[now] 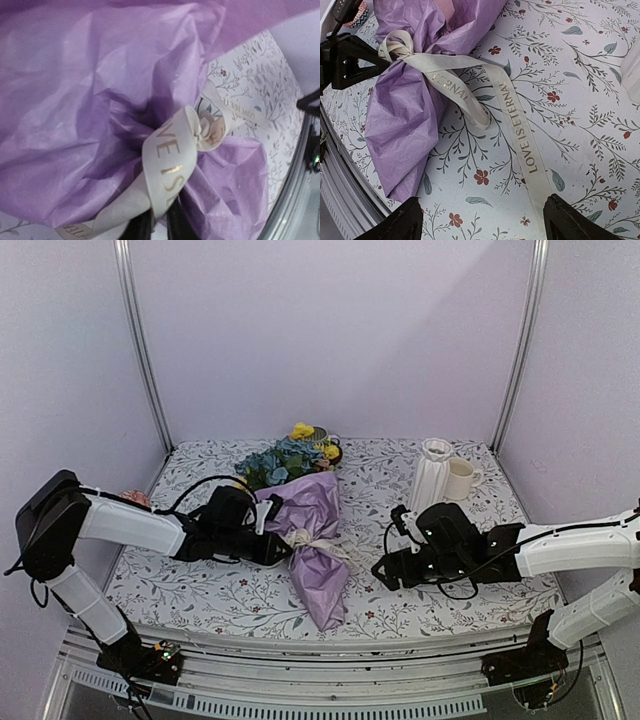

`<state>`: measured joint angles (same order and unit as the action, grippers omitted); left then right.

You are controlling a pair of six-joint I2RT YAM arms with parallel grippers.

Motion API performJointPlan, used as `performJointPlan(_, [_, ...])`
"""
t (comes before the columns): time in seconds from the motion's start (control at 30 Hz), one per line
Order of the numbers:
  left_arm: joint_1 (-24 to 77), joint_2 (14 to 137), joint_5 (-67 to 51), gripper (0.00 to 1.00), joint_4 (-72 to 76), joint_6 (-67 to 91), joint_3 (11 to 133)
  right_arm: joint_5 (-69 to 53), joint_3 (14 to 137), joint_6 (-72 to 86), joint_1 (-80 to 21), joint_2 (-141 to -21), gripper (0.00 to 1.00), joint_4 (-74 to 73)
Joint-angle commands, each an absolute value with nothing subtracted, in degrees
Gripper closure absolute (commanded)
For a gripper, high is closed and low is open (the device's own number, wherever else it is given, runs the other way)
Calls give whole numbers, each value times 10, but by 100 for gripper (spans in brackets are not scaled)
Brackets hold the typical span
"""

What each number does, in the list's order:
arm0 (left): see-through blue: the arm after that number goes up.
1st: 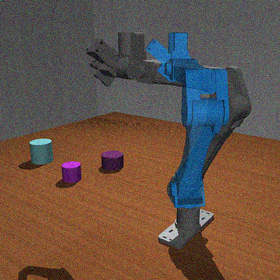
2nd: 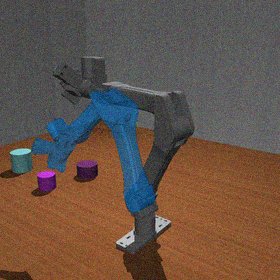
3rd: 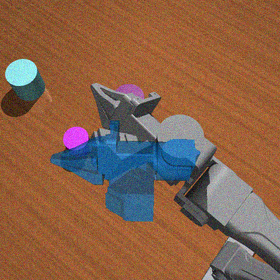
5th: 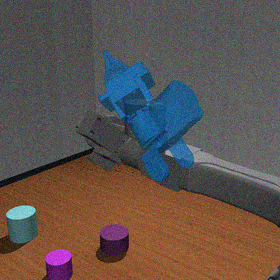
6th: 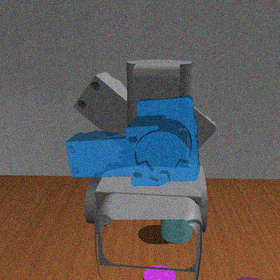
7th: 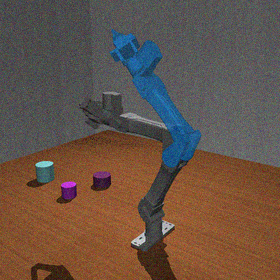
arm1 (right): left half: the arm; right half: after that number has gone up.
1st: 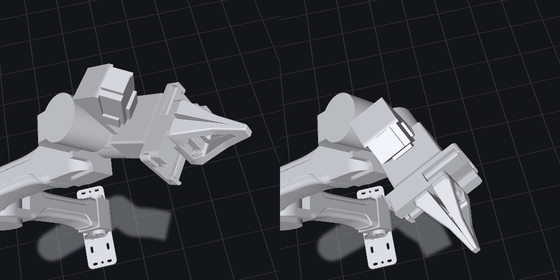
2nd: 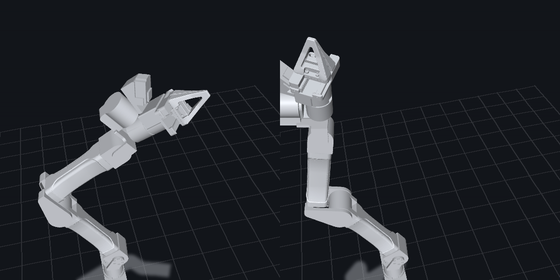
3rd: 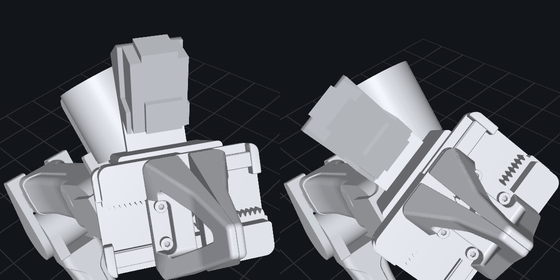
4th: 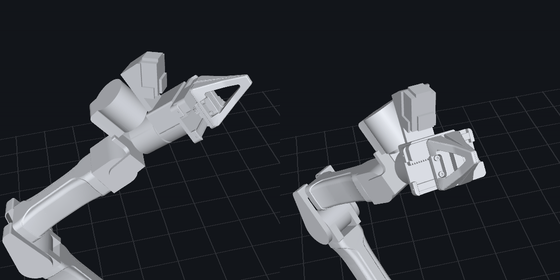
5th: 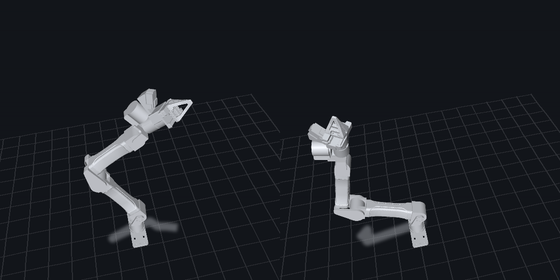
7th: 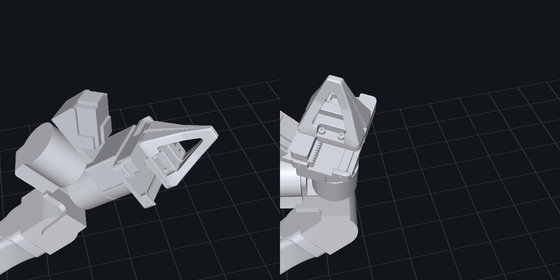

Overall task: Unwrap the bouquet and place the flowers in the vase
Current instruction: Pick up the ribbon from the tied bouquet.

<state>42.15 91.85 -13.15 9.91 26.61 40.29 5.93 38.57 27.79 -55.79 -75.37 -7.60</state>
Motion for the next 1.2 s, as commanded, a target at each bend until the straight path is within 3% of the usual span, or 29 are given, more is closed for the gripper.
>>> performJointPlan(0.0, [423,926,-138,100,103,257,425,56,386,273,-555,-764,14,-65])
performJointPlan(0.23, [424,871,-151,100,37,253,421,98,431,275,-555,-827,16,-134])
performJointPlan(0.57, [424,808,-178,100,-3,255,400,175,580,265,-572,-979,25,-323])
performJointPlan(0.8, [424,798,-176,100,-8,251,404,148,615,251,-560,-1033,26,-316])
performJointPlan(0.97, [423,793,-168,100,-15,251,402,118,634,234,-549,-1066,34,-307])
performJointPlan(1.17, [423,789,-160,100,-4,257,388,82,660,218,-533,-1111,50,-310])
